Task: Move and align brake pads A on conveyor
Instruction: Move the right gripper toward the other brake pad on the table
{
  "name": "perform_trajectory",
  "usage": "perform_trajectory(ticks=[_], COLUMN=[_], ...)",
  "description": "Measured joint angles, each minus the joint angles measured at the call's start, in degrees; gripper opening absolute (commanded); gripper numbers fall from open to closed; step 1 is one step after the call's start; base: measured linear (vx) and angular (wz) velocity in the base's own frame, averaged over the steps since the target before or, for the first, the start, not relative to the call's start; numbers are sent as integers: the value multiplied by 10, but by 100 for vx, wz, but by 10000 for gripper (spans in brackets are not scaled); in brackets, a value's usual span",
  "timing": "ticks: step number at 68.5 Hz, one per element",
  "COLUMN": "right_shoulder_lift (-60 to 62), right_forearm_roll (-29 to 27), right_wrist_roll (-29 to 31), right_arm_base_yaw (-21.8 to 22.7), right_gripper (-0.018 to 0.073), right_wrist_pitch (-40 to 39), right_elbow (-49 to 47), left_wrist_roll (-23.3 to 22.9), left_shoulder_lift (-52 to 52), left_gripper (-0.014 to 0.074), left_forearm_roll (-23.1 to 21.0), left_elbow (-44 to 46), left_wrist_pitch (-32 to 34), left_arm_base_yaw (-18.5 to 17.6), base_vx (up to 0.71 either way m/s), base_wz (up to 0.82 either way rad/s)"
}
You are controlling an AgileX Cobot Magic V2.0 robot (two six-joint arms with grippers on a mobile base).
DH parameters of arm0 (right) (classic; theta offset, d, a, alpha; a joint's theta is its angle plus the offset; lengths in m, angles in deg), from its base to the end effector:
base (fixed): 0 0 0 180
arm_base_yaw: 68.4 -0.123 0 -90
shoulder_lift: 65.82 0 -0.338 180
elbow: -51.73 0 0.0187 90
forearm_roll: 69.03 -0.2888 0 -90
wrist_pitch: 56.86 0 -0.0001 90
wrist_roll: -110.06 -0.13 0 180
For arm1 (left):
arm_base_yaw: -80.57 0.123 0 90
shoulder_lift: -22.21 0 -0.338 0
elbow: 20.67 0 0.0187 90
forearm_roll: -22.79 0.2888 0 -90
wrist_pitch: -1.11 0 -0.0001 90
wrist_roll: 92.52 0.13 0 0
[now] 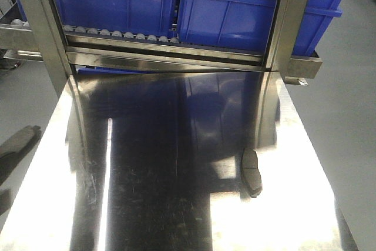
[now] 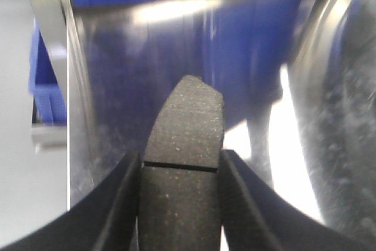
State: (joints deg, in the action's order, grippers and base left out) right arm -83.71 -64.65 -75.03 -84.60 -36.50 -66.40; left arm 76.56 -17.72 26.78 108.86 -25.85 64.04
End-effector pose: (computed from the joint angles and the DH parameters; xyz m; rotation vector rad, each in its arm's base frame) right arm 0.0847 0.0210 0.2738 -0.2124 1.7375 0.1962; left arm 0.1403 -0.0374 0.2969 0.1445 2.0497 -0.2274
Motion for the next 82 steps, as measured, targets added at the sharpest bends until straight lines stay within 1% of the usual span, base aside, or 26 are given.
perform_trajectory(ticks=[13,27,82], right_shoulder_lift=[0,0,0], right_forearm_roll=[0,0,0], right_wrist_roll=[0,0,0], right_arm_base_yaw=[0,0,0], right_gripper=[-3,-3,-3], right_wrist_pitch=[0,0,0], right_elbow=[0,0,0], left_wrist_roll=[0,0,0], left_shoulder_lift=[130,197,202], left_gripper=[101,101,101], left_forearm_roll=[0,0,0], left_elbow=[-41,-49,-49], left_wrist_pitch=[-6,-20,-21], left_arm_base_yaw=[0,0,0], base_vx=[0,0,0], base_wz=[0,0,0])
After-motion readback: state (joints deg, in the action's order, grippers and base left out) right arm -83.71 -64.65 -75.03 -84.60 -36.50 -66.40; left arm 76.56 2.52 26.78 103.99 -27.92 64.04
